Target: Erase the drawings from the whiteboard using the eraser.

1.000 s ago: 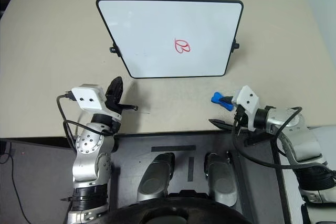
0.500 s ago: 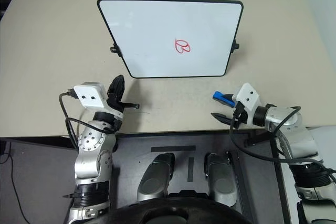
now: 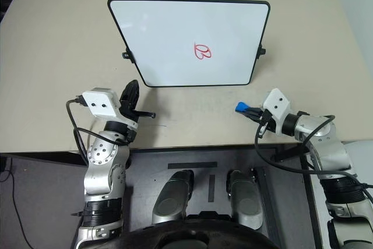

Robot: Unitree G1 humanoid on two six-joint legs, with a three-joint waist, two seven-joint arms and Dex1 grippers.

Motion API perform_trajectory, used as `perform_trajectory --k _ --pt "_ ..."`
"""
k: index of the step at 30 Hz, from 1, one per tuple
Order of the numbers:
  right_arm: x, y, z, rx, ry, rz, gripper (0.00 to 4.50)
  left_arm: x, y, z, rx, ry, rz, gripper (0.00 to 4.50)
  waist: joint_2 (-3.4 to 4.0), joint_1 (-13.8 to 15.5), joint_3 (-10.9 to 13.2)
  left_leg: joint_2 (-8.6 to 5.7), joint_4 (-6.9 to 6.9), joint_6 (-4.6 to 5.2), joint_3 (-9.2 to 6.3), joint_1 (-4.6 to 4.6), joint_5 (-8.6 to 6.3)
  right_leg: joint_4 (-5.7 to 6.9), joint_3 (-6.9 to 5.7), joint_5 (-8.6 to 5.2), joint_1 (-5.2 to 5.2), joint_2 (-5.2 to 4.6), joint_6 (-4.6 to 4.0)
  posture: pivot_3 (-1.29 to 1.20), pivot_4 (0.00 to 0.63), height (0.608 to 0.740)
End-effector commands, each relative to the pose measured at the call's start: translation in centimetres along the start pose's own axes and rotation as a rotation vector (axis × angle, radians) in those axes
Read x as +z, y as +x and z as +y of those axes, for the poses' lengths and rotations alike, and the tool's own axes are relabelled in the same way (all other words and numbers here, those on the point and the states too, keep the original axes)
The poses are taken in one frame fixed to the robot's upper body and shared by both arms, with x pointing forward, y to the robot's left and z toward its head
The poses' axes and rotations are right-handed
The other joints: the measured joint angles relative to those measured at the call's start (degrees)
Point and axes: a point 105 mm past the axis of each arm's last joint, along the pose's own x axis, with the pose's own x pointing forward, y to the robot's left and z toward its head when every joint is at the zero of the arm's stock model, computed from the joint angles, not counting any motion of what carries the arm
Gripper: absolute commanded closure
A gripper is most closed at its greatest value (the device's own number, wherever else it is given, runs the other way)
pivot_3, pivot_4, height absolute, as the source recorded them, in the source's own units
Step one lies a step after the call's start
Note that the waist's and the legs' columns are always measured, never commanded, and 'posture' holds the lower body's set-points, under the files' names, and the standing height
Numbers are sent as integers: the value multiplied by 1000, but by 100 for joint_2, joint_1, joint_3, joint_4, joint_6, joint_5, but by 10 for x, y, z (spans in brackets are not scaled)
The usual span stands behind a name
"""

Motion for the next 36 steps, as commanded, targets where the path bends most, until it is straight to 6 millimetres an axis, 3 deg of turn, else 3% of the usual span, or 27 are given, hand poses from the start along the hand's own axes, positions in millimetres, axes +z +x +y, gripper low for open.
perform_trajectory --k 1,7,11,15,22,29,36 --pt "18 1 -3 -8 -75 -48 4480 9 2 -2 -11 15 -42 4500 0 -1 0 1 0 0 0 1 0 0 0 -1 0 0 1 0 150 740" --pt "89 19 10 57 -348 -257 4480 8 -2 -4 -25 16 -35 4500 1 -41 1 15 0 -3 3 2 -1 1 5 0 -10 15 0 0 150 740" --pt "115 42 17 77 -601 -338 4480 9 -3 -9 -37 7 -43 4500 1 -43 1 37 -5 -1 -27 5 -3 2 8 31 -19 19 -51 0 150 740" --pt "123 67 17 61 -819 -367 4480 11 -4 -10 -34 4 -56 4500 1 -2 1 74 -5 1 -28 3 -10 2 10 35 -31 17 -58 0 150 740" --pt "121 94 -13 -76 -1092 -359 4480 12 -5 -10 -15 5 -68 4500 2 11 1 89 -4 0 -17 -11 -15 8 9 66 -72 2 -89 0 150 740" --pt "126 95 -34 -201 -1163 -387 4480 13 -5 -8 -3 10 -74 4500 2 12 2 108 -5 -3 -13 -19 -18 9 7 82 -86 4 -100 0 150 740" --pt "146 83 -56 -381 -1212 -441 4480 14 -2 -10 -12 10 -77 4500 5 14 4 109 -4 -2 -12 -21 -17 8 8 121 -96 0 -112 0 150 740"
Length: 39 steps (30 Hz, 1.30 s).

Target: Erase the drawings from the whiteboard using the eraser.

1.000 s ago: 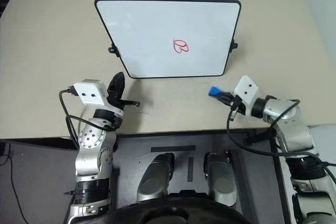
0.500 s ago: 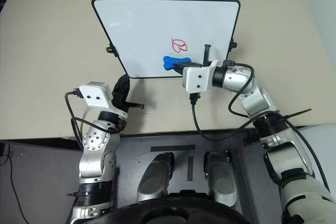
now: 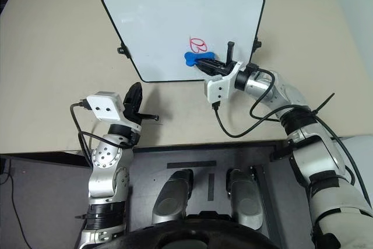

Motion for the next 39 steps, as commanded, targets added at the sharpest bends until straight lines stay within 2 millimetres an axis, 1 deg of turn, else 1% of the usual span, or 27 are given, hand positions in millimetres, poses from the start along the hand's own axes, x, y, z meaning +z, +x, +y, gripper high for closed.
perform_trajectory --k 1,4,8,10,13,18,20,23,26,31,35,39 --pt "-13 -8 -49 -193 -68 52 4480 16 3 -2 -14 13 -67 4500 0 -2 0 1 0 0 0 0 0 0 0 8 -3 0 1 0 150 740" --pt "-15 -12 -57 -233 -82 59 4480 16 5 -3 -19 12 -67 4500 0 -3 0 3 0 1 0 1 1 -2 0 30 -9 1 -2 0 150 740" --pt "-17 -14 -58 -241 -84 64 4480 15 6 -5 -25 10 -66 4500 0 -6 0 4 0 0 1 1 1 -3 0 41 -14 1 -4 0 150 740" --pt "-17 -13 -51 -222 -68 63 4480 16 7 -5 -28 9 -66 4500 0 -6 0 5 0 1 1 2 2 -3 0 41 -14 1 -4 0 150 740" --pt "-16 -12 -31 -160 -28 62 4480 16 7 -6 -30 9 -66 4500 0 -5 0 5 0 2 1 1 4 -5 1 39 -15 1 -2 0 150 740" --pt "-22 -14 9 -45 48 99 4480 16 7 -5 -33 10 -66 4500 -2 -11 -1 6 0 2 3 2 4 -11 2 35 -14 3 4 0 150 740" --pt "-24 -15 15 -25 64 109 4480 16 7 -5 -34 11 -65 4500 -2 -17 -1 7 0 2 5 2 4 -13 5 35 -15 3 5 0 150 740" --pt "-25 -15 16 -12 75 113 4480 16 7 -5 -35 12 -64 4500 -1 -18 0 6 0 0 6 2 2 -13 6 35 -16 2 4 0 150 740" --pt "-26 -16 12 -24 65 116 4480 17 7 -6 -39 12 -63 4500 -1 -19 0 7 0 -4 8 2 0 -13 9 36 -19 2 4 0 150 740" --pt "-26 -18 -21 -162 1 110 4480 17 7 -6 -42 12 -63 4500 -1 -18 1 7 -1 -7 9 0 -2 -14 12 35 -22 2 4 0 150 740" --pt "-14 -15 -38 -212 -26 49 4480 16 8 -8 -47 10 -61 4500 0 -19 4 7 -1 -7 10 -10 -2 -14 15 36 -33 1 4 0 150 740" --pt "-3 -8 -60 -266 -59 7 4480 16 9 -9 -52 7 -62 4500 0 -45 4 7 -5 -7 11 -10 -2 -14 22 36 -42 6 4 0 150 740"
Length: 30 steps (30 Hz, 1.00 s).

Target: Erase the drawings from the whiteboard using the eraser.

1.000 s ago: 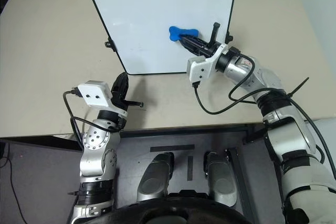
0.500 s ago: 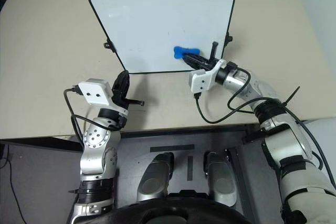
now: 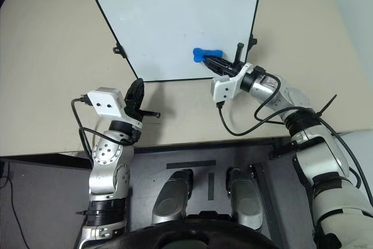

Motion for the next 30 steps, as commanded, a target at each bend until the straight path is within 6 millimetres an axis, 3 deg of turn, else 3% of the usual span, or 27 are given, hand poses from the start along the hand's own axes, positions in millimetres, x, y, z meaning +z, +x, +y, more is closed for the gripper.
perform_trajectory --k 1,6,13,19,25,30 --pt "5 7 -61 -196 -49 -21 4480 9 4 -4 -19 6 -40 4500 0 -13 0 0 -2 0 0 0 0 0 2 0 -4 1 0 0 150 740" --pt "13 15 -61 -183 -40 -52 4480 9 5 -5 -22 4 -41 4500 -1 -30 0 0 -8 1 0 1 0 -3 19 -1 -16 13 3 0 150 740" --pt "33 27 -22 -42 61 -130 4480 9 5 -5 -21 3 -40 4500 -2 -85 -1 -3 -10 0 9 7 -11 -10 78 2 -34 27 13 0 150 740" --pt "33 27 9 71 121 -108 4480 9 4 -4 -19 4 -40 4500 -2 -81 -1 -3 -12 0 10 4 -18 -18 81 2 -38 27 14 0 150 740" --pt "31 14 12 96 148 -104 4480 10 3 -3 -16 7 -42 4500 -3 -73 -1 -4 -12 3 15 3 -27 -25 84 2 -38 26 14 0 150 740" --pt "32 -20 9 109 398 -80 4480 12 2 0 -11 11 -46 4500 -5 -35 -3 -4 -12 3 23 -4 -34 -44 84 2 -34 28 14 0 150 740"
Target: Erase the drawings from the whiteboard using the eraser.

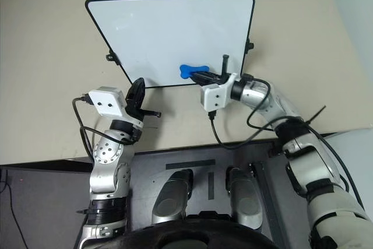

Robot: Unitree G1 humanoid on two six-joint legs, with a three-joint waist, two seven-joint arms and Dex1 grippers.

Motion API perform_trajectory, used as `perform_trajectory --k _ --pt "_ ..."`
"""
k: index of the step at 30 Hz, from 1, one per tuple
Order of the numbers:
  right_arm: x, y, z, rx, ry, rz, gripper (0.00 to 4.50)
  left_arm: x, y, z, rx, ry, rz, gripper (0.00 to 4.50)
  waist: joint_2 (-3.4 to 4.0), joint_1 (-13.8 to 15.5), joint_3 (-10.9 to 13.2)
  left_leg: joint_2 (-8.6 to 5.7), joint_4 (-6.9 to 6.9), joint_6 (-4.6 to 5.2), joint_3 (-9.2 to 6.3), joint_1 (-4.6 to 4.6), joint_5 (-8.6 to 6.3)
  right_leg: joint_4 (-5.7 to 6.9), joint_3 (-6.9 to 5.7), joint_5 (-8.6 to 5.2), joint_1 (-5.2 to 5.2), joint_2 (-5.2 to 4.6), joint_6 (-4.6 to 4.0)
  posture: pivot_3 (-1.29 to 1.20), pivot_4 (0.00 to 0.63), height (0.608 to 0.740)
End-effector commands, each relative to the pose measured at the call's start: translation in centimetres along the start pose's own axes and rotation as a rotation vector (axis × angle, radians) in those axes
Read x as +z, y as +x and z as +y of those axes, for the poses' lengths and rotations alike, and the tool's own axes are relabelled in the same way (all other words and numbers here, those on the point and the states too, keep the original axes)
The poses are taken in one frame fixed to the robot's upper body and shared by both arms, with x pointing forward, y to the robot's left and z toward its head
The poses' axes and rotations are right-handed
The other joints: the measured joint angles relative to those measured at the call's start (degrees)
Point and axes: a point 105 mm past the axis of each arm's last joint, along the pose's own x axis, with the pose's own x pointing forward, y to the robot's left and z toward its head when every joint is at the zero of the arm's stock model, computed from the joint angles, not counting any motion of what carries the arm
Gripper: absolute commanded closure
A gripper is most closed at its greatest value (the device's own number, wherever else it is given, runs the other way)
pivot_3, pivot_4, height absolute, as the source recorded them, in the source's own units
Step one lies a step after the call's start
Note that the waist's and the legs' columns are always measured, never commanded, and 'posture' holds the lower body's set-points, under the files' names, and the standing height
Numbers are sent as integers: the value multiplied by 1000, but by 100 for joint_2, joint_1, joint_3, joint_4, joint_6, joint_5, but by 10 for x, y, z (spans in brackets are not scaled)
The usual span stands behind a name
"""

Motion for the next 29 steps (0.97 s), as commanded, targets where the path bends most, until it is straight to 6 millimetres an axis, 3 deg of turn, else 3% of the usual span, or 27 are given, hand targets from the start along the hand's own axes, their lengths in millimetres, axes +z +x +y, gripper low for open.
perform_trajectory --k 1,6,11,14,20,29 --pt "10 -21 -20 -54 150 -23 4480 13 0 1 -9 13 -48 4500 -1 -1 0 0 0 0 6 -1 -1 -6 1 0 1 1 0 0 150 740" --pt "-1 -59 -2 13 340 93 4480 11 1 -2 -22 11 -40 4500 -4 4 -2 -3 10 5 14 -5 -5 -26 4 -1 13 3 4 0 150 740" --pt "0 -69 11 68 411 129 3173 11 5 -3 -43 12 -39 4500 -6 -15 -1 -6 18 9 16 6 -4 -27 10 1 25 4 27 0 150 740" --pt "0 -69 13 72 420 139 2029 12 8 -3 -51 15 -42 4500 -6 -23 -1 -6 19 17 17 15 3 -24 17 9 31 11 32 0 150 740" --pt "3 -73 -5 -31 398 133 43 16 15 -5 -68 27 -55 4500 -6 -13 -1 -9 27 24 17 17 9 -22 17 12 38 9 35 0 150 740" --pt "6 -81 -10 -136 483 125 43 21 17 -1 -98 48 -47 4500 -6 -2 -1 -12 28 24 17 17 8 -24 17 11 39 9 40 0 150 740"
